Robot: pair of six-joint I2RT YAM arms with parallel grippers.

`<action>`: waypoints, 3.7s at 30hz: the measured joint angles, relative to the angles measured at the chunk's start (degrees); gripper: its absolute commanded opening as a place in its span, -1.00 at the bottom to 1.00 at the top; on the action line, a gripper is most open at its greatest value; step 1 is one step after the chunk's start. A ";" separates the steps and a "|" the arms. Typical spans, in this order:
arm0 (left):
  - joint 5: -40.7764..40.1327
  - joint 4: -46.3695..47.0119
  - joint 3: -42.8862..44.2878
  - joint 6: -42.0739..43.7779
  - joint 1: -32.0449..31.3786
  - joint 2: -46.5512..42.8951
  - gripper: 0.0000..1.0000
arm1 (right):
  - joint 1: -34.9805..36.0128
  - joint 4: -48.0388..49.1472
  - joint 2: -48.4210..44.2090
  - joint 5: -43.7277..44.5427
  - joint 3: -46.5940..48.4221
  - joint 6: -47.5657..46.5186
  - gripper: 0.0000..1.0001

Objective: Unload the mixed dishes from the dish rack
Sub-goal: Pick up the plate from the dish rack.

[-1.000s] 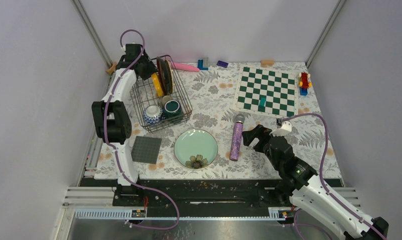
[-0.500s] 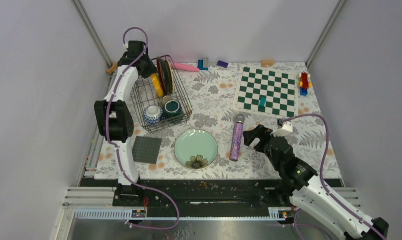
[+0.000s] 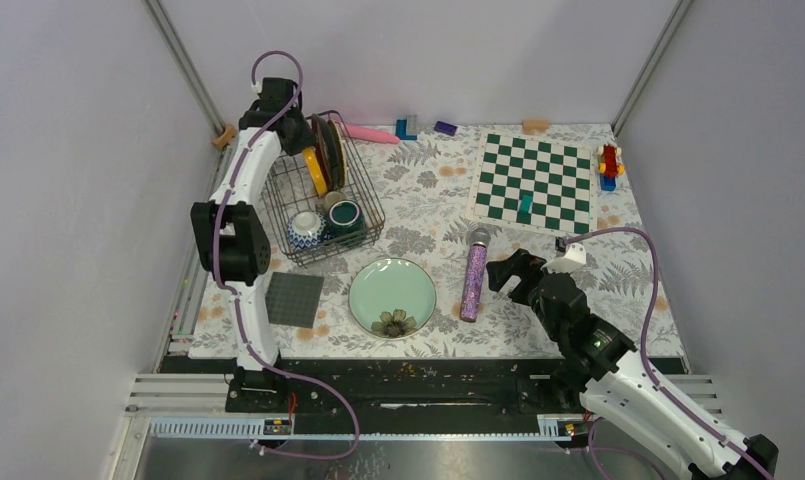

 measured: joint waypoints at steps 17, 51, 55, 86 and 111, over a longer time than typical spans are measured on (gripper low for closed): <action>-1.01 1.53 -1.49 -1.20 -0.28 -6.32 -1.00 | 0.00 0.00 -0.39 0.83 -0.20 -0.17 0.97; -7.87 27.04 -36.83 34.40 -23.52 -44.48 -1.00 | 0.00 -0.72 -2.19 -1.07 -0.11 -0.52 0.97; -6.38 35.04 -45.48 47.41 -32.02 -51.47 -1.00 | 0.00 -2.14 -2.43 -2.36 1.01 0.81 0.97; -11.34 63.47 -85.44 102.55 -67.73 -58.77 -1.00 | 0.02 0.50 0.50 -10.54 8.90 23.89 0.97; -16.76 71.67 -86.82 110.18 -72.17 -51.01 -1.00 | 0.09 0.87 9.53 -19.04 10.86 18.97 -0.71</action>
